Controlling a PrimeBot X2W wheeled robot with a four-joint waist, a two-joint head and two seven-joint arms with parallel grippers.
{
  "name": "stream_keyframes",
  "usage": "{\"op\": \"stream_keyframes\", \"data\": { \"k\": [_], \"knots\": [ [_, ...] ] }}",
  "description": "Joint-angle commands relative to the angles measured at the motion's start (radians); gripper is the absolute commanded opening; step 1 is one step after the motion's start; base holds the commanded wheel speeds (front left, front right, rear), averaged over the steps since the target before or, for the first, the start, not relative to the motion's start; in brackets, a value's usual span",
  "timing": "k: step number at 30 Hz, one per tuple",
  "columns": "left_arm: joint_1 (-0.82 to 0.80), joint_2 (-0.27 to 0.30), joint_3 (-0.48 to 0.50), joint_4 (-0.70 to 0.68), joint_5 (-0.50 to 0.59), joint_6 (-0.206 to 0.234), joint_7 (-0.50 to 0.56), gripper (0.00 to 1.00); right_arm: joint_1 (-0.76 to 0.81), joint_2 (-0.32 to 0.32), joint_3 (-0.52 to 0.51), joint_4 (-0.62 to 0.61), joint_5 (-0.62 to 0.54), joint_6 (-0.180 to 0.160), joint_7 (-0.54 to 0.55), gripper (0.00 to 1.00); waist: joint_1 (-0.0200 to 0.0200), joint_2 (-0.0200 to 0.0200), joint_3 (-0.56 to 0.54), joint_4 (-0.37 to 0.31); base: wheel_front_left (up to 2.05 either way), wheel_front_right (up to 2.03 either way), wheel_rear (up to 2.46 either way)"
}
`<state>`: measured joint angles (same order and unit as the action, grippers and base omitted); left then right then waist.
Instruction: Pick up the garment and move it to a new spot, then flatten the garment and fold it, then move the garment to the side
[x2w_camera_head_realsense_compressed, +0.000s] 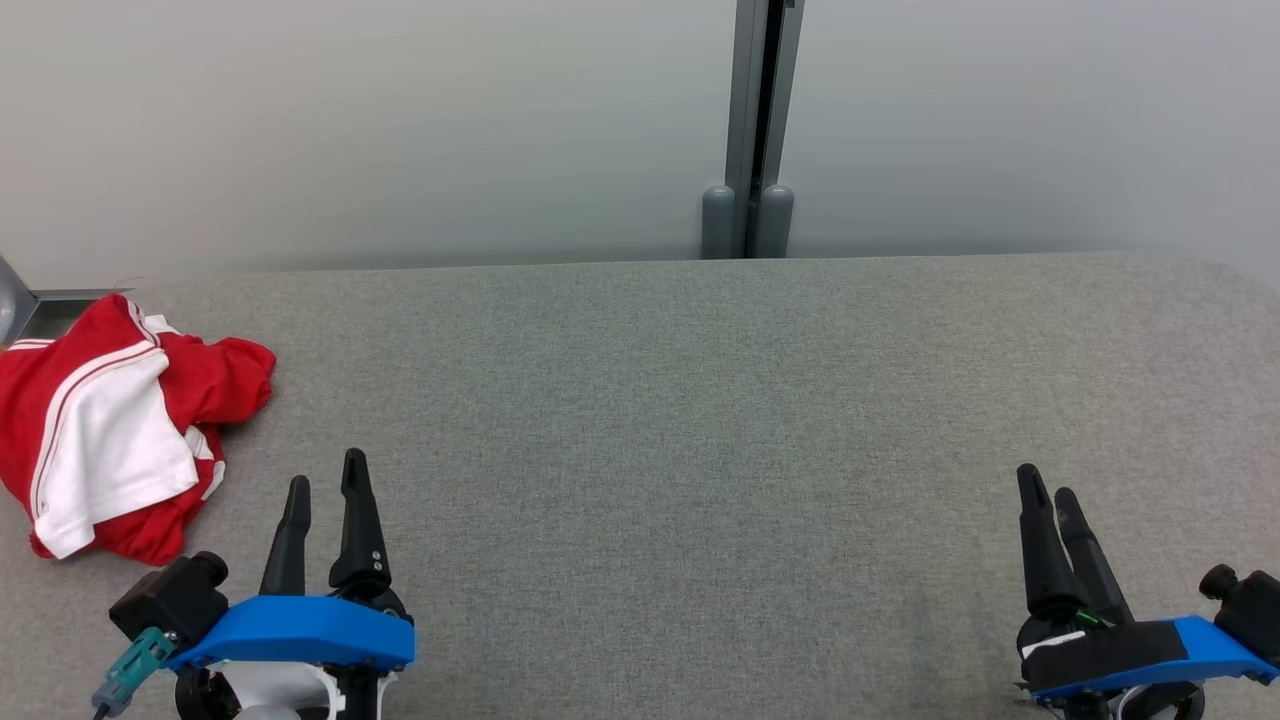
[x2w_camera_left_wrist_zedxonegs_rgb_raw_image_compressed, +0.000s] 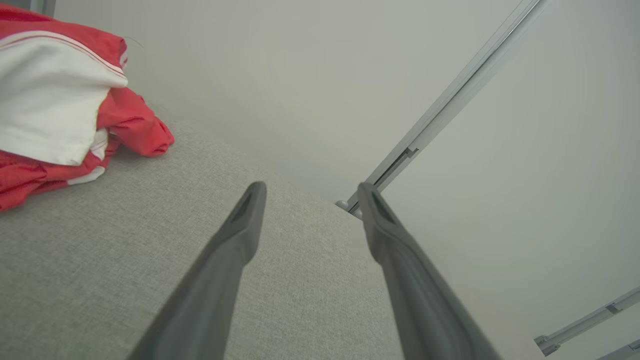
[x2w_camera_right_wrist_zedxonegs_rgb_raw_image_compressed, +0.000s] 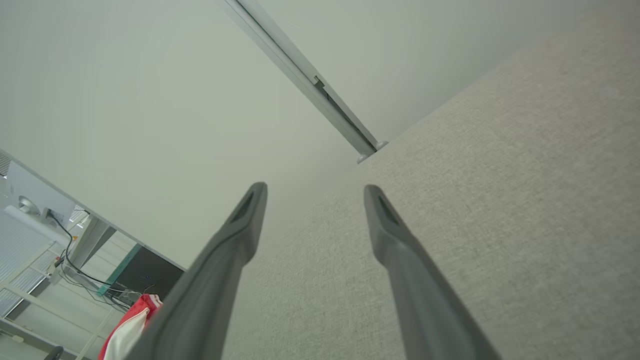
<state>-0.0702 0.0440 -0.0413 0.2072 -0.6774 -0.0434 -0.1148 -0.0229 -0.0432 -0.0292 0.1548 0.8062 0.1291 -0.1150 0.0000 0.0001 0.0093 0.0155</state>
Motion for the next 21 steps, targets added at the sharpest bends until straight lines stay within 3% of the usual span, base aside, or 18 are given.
{"op": "stream_keyframes", "data": {
  "k": [1,21],
  "knots": [
    [-0.026,0.008,-0.003,-0.006,0.029,0.004,-0.008,1.00,-0.002,-0.007,0.002,-0.014,-0.027,0.002,-0.008,1.00,0.0000,-0.0001,0.000,0.000,0.00,0.00,0.00],
    [-0.032,0.017,-0.042,0.043,0.262,0.031,-0.060,1.00,0.010,-0.008,0.018,0.000,-0.270,0.002,-0.060,1.00,0.0000,-0.0001,-0.005,0.006,0.00,0.00,0.00]
  ]
}}
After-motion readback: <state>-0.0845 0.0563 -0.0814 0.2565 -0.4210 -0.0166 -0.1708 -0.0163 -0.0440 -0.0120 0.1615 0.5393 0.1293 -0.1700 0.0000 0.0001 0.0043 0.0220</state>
